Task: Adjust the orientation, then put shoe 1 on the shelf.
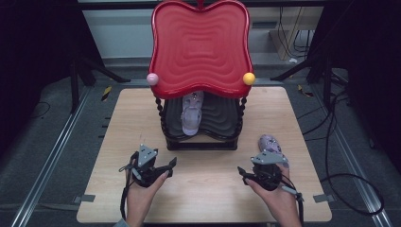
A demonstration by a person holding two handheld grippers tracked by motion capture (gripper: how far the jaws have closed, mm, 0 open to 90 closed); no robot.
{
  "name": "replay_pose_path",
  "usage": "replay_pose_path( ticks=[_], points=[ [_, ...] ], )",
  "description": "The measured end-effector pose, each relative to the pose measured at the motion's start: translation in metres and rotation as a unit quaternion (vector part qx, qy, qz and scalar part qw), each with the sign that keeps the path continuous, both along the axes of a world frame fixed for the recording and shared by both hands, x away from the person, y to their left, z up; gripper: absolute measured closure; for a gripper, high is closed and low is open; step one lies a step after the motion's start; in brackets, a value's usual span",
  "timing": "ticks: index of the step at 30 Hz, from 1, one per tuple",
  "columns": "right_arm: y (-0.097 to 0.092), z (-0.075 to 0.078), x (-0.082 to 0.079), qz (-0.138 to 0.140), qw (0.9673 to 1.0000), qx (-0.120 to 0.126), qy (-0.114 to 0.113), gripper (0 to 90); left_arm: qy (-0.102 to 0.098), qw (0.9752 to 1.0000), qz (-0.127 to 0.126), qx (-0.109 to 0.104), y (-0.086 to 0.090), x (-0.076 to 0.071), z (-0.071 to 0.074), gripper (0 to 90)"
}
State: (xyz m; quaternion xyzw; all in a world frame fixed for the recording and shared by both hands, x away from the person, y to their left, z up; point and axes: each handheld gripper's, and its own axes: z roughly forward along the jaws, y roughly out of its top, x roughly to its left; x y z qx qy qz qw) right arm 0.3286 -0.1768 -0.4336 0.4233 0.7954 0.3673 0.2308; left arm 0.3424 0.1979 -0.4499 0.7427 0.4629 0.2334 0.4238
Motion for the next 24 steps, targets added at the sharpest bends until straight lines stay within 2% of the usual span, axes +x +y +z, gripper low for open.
replay_pose_path(
  ticks=[4, 7, 9, 13, 17, 21, 24],
  points=[
    [-0.012, 0.016, 0.001, -0.008, 0.9999, -0.006, 0.005, 43.6, 0.020, 0.9996, 0.007, 0.016, 0.014, 0.003, -0.013, 17.2],
    [-0.022, 0.024, 0.002, -0.019, 0.9997, -0.014, 0.004, 44.3, 0.034, 0.9991, 0.022, 0.013, 0.027, 0.008, -0.018, 14.0],
    [-0.029, 0.028, 0.003, -0.023, 0.9995, -0.020, 0.008, 44.9, 0.041, 0.9985, 0.030, 0.019, 0.036, 0.010, -0.022, 13.0],
    [-0.043, 0.030, 0.009, -0.032, 0.9987, -0.030, 0.026, 46.7, 0.046, 0.9972, 0.046, 0.037, 0.051, 0.009, -0.029, 11.8],
    [-0.054, 0.029, 0.012, -0.036, 0.9976, -0.043, 0.042, 50.4, 0.056, 0.9963, 0.056, 0.032, 0.064, 0.012, -0.034, 8.8],
    [-0.062, 0.027, 0.015, -0.040, 0.9966, -0.043, 0.058, 54.5, 0.059, 0.9957, 0.060, 0.039, 0.072, 0.014, -0.038, 7.1],
    [-0.065, 0.027, 0.016, -0.041, 0.9965, -0.040, 0.062, 57.9, 0.061, 0.9952, 0.065, 0.042, 0.075, 0.014, -0.039, 7.0]
  ],
)
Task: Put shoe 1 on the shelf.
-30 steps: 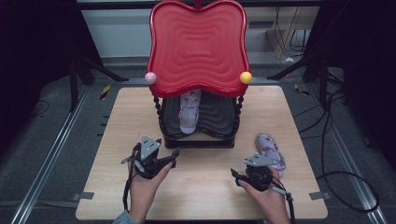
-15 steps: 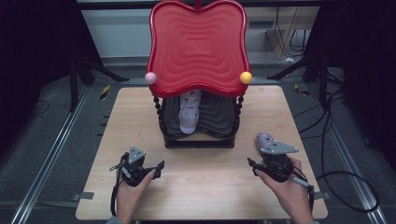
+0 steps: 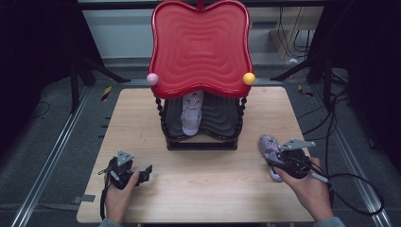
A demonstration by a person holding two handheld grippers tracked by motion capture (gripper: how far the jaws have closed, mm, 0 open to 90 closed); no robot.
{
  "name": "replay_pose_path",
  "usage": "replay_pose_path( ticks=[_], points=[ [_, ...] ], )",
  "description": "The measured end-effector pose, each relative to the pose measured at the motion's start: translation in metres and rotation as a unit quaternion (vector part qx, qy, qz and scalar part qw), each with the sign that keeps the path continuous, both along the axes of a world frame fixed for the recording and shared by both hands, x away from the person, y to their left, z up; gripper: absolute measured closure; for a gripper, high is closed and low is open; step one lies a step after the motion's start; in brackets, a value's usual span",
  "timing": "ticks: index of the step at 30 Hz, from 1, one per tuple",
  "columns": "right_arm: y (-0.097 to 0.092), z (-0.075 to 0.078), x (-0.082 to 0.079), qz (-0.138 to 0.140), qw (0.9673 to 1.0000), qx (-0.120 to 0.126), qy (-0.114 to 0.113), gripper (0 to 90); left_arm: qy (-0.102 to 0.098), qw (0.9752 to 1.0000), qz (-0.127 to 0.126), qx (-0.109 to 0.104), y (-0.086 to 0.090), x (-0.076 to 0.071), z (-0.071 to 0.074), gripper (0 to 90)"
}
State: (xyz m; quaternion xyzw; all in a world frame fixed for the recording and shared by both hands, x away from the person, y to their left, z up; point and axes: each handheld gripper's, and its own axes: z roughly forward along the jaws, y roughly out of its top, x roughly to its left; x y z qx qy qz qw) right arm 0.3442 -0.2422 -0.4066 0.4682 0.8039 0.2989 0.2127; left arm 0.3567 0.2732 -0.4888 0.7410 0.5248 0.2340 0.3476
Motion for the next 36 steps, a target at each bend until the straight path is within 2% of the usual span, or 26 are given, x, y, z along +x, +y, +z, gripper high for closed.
replay_pose_path(
  ticks=[1, 5, 6, 8, 11, 14, 15, 18, 22, 28, 34, 35, 36],
  points=[
    [-0.004, 0.000, 0.000, -0.003, 1.0000, 0.003, 0.004, 61.8, 0.002, 0.9999, 0.009, -0.011, 0.003, 0.000, -0.001, 7.1],
    [-0.013, 0.003, 0.001, -0.013, 0.9999, 0.000, 0.007, 71.6, 0.001, 0.9998, 0.017, -0.009, 0.006, 0.000, -0.003, 7.7],
    [-0.013, 0.003, 0.001, -0.013, 0.9999, 0.000, 0.007, 71.6, 0.001, 0.9998, 0.017, -0.009, 0.006, 0.000, -0.003, 8.0],
    [-0.022, 0.002, 0.004, -0.018, 0.9996, -0.010, 0.017, 74.8, 0.002, 0.9998, 0.018, -0.010, 0.006, 0.000, -0.003, 8.1],
    [-0.029, -0.001, 0.008, -0.027, 0.9989, -0.027, 0.027, 73.6, 0.005, 0.9999, 0.013, -0.005, 0.004, 0.000, -0.004, 8.2],
    [-0.032, -0.004, 0.012, -0.037, 0.9982, -0.031, 0.038, 70.5, 0.005, 0.9999, 0.014, -0.004, 0.004, 0.000, -0.004, 8.4],
    [-0.035, -0.008, 0.017, -0.045, 0.9971, -0.038, 0.048, 65.7, 0.005, 0.9999, 0.015, -0.003, 0.004, 0.000, -0.004, 8.7],
    [-0.038, -0.014, 0.025, -0.050, 0.9954, -0.043, 0.069, 59.9, 0.006, 0.9998, 0.016, -0.004, 0.005, 0.000, -0.004, 8.7],
    [-0.039, -0.017, 0.034, -0.057, 0.9930, -0.051, 0.090, 57.6, 0.006, 0.9998, 0.016, -0.004, 0.006, 0.001, -0.005, 8.7],
    [-0.041, -0.023, 0.050, -0.065, 0.9883, -0.045, 0.131, 55.0, 0.006, 0.9999, 0.015, -0.004, 0.006, 0.001, -0.005, 8.8],
    [-0.046, -0.036, 0.067, -0.074, 0.9799, -0.049, 0.179, 58.1, 0.007, 0.9998, 0.015, -0.005, 0.006, 0.001, -0.005, 8.8],
    [-0.046, -0.036, 0.067, -0.074, 0.9799, -0.049, 0.179, 58.1, 0.007, 0.9998, 0.015, -0.005, 0.006, 0.001, -0.005, 8.8],
    [-0.048, -0.039, 0.071, -0.074, 0.9766, -0.049, 0.196, 61.1, 0.008, 0.9999, 0.014, -0.006, 0.005, 0.001, -0.005, 8.8]
  ],
)
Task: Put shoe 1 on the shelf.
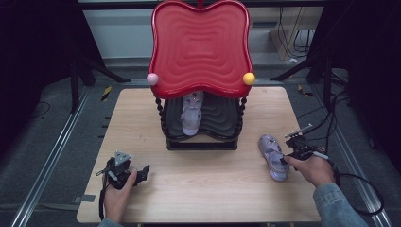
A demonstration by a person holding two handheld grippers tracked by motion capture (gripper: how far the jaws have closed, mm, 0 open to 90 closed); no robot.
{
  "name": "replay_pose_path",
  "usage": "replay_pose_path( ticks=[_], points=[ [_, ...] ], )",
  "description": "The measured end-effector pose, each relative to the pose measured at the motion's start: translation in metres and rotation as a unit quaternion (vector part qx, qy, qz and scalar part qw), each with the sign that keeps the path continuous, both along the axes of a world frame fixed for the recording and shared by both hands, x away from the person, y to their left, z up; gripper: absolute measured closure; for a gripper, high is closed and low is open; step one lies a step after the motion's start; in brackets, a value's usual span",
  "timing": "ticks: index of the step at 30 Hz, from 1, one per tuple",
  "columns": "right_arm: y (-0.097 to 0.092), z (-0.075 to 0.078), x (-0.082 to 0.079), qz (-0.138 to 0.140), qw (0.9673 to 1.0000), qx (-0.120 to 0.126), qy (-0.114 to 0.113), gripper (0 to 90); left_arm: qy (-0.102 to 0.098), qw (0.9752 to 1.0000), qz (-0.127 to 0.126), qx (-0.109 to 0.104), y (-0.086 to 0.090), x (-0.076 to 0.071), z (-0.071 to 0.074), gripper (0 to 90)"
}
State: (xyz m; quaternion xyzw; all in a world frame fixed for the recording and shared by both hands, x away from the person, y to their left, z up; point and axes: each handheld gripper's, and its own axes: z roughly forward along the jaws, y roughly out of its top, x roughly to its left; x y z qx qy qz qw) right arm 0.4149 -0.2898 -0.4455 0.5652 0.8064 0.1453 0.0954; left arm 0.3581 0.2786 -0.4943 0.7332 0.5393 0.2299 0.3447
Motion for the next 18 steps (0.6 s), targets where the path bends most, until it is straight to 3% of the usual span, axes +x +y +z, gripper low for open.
replay_pose_path(
  ticks=[2, 5, 12, 16, 18],
  points=[
    [-0.001, -0.001, 0.002, 0.001, 0.9999, 0.003, 0.012, 64.8, 0.001, 1.0000, -0.002, 0.002, 0.000, 0.000, 0.000, 8.8],
    [-0.001, -0.002, 0.004, 0.010, 0.9995, 0.019, 0.025, 77.7, 0.000, 1.0000, -0.004, 0.003, -0.001, 0.000, 0.000, 8.7],
    [0.001, 0.015, -0.008, 0.039, 0.9992, 0.009, 0.009, 82.1, -0.001, 1.0000, 0.002, -0.001, 0.002, 0.000, 0.000, 8.8],
    [0.011, 0.035, -0.037, 0.082, 0.9966, -0.004, -0.002, 82.2, 0.000, 1.0000, 0.002, 0.000, 0.002, 0.001, 0.000, 8.8],
    [0.020, 0.043, -0.052, 0.112, 0.9936, -0.009, -0.010, 82.2, 0.000, 1.0000, 0.002, 0.003, 0.002, 0.001, 0.000, 8.8]
  ],
)
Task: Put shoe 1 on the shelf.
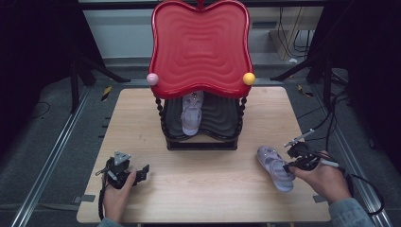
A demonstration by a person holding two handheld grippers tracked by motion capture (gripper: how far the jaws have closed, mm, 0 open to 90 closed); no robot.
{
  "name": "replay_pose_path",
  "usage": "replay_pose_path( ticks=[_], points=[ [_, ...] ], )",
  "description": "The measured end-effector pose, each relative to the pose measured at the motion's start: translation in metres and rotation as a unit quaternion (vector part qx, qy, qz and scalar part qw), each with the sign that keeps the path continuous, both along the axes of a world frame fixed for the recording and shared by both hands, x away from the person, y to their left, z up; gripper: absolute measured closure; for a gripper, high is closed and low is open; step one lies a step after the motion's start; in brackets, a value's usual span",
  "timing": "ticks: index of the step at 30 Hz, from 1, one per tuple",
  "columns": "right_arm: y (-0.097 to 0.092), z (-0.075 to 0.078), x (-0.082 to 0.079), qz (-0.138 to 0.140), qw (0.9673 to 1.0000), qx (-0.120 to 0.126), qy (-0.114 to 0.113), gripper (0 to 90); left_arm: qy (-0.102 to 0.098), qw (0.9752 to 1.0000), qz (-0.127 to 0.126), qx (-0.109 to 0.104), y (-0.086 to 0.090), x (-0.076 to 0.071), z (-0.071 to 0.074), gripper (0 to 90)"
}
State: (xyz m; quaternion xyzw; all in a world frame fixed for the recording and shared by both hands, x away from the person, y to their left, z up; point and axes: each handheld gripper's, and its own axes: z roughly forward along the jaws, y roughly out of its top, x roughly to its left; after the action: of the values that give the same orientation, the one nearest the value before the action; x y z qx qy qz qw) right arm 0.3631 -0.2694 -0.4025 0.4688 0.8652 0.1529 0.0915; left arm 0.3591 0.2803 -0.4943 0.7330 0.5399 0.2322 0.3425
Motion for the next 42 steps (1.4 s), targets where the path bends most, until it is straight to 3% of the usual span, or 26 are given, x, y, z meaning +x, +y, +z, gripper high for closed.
replay_pose_path(
  ticks=[3, 6, 11, 16, 18, 20, 24, 30, 36, 42],
  points=[
    [0.022, 0.009, -0.016, 0.047, 0.9989, 0.001, -0.008, 82.2, 0.001, 1.0000, -0.002, 0.004, -0.002, 0.000, 0.000, 8.8],
    [0.051, 0.010, -0.021, 0.096, 0.9953, 0.008, -0.013, 82.2, 0.000, 1.0000, -0.003, 0.004, -0.003, -0.001, 0.000, 8.8],
    [0.103, -0.002, -0.016, 0.163, 0.9862, 0.026, -0.010, 82.3, 0.000, 1.0000, 0.000, -0.001, -0.001, 0.000, 0.000, 8.8],
    [0.138, -0.022, -0.004, 0.190, 0.9814, 0.027, -0.008, 82.2, 0.001, 1.0000, -0.001, 0.000, 0.001, 0.001, -0.001, 8.8],
    [0.144, -0.030, -0.001, 0.195, 0.9806, 0.019, 0.006, 81.8, 0.001, 1.0000, -0.002, -0.001, 0.000, 0.001, -0.001, 8.8],
    [0.144, -0.034, -0.002, 0.196, 0.9805, 0.000, 0.001, 81.1, 0.003, 1.0000, -0.004, 0.000, 0.000, 0.001, -0.001, 8.8],
    [0.138, -0.041, -0.007, 0.192, 0.9811, 0.007, 0.020, 72.7, 0.005, 1.0000, -0.006, -0.005, -0.001, 0.002, -0.002, 8.8],
    [0.133, -0.020, -0.025, 0.176, 0.9840, 0.030, -0.006, 60.5, 0.009, 0.9999, -0.007, -0.004, -0.001, 0.003, -0.003, 8.7],
    [0.141, -0.001, -0.044, 0.164, 0.9852, 0.049, -0.001, 60.1, 0.009, 0.9999, -0.005, -0.007, -0.002, 0.002, -0.002, 8.7],
    [0.160, -0.018, -0.047, 0.164, 0.9852, 0.041, 0.032, 65.0, 0.009, 0.9999, -0.008, -0.006, -0.002, 0.002, -0.002, 8.7]
  ],
)
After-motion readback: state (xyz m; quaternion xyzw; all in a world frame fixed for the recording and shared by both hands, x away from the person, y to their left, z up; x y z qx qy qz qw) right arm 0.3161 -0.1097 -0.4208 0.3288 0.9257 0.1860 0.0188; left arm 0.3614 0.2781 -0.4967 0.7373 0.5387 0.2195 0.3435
